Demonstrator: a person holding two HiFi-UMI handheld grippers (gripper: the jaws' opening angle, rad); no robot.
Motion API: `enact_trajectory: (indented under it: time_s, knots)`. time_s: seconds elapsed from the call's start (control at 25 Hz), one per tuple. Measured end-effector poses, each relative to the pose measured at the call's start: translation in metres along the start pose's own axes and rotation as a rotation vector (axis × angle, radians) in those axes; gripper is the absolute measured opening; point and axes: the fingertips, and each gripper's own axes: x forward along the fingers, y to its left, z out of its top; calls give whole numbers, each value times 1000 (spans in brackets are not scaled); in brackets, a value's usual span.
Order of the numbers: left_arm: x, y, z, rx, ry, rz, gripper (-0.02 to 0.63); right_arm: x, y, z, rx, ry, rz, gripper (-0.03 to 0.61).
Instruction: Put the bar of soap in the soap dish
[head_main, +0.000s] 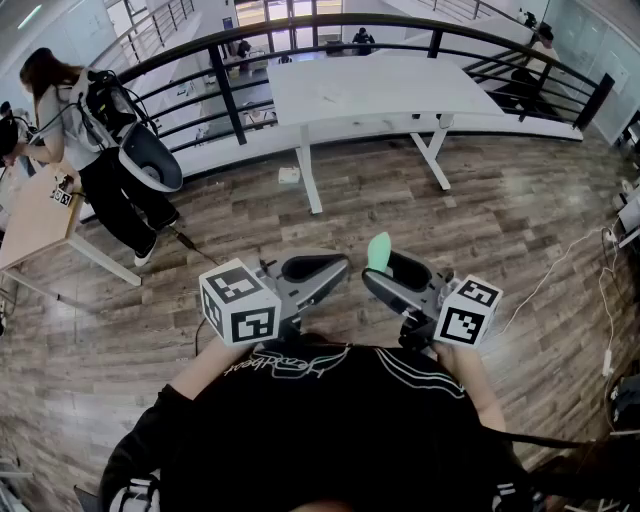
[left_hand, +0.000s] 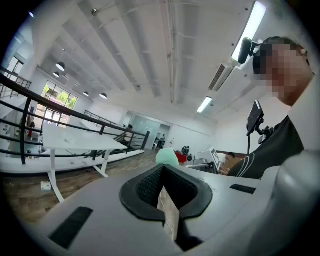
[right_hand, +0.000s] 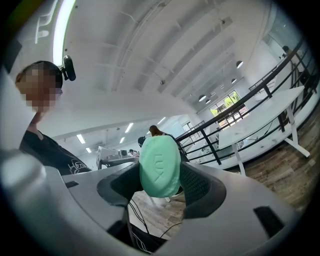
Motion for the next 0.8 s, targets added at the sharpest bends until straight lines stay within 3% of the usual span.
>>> enact_trajectory:
  time_s: [0.8]
  knots:
    - [17,4,-1,-2,14,-55,8,-8,-6,3,3,-31,-27,218]
